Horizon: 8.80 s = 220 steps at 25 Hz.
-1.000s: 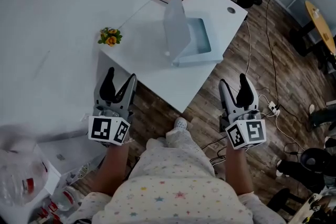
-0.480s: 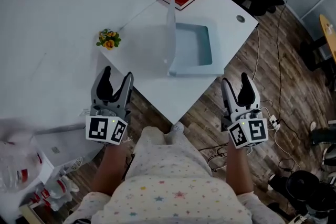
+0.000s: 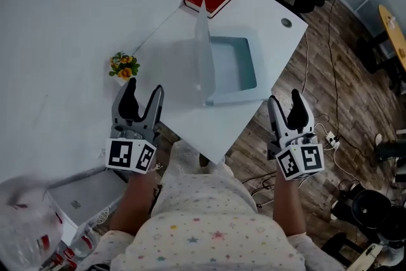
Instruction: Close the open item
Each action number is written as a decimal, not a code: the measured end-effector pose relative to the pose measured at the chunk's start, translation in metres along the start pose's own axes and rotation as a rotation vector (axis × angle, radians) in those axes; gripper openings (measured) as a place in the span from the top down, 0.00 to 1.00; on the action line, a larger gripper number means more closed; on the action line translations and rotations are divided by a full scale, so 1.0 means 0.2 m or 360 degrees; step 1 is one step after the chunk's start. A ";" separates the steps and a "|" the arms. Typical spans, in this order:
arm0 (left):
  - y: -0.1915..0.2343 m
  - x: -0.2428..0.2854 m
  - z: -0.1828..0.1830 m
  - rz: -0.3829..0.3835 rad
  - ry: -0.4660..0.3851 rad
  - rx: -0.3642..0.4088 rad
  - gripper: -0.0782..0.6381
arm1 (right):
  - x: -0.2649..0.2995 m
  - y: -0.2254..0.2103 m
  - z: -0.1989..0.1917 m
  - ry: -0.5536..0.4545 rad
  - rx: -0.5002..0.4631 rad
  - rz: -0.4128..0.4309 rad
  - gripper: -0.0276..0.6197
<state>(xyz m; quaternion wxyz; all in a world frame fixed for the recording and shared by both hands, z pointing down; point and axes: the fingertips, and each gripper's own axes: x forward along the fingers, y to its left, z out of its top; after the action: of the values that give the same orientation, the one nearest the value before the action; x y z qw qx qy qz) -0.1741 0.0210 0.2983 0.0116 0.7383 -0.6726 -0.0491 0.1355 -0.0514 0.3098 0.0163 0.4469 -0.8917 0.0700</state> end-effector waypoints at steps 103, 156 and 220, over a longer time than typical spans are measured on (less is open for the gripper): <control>0.49 0.28 -0.12 0.0059 0.0013 -0.0065 0.53 | 0.84 0.54 -0.38 0.0660 -0.0063 0.0300 0.81; 0.00 0.64 -0.31 -0.0410 0.0210 -0.0080 0.53 | 0.38 -0.18 -0.61 0.0697 0.0210 -0.0246 0.89; -0.50 0.81 -1.46 -0.0673 0.1117 -0.0196 0.54 | 0.35 -0.62 -1.04 0.0853 0.0262 -0.0515 0.86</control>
<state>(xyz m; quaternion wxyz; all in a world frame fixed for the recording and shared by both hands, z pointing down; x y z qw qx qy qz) -0.0339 -0.1444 0.5704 0.2741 0.8301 -0.4570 0.1642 0.1863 -0.1518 0.5356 0.2252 0.5483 -0.7645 0.2534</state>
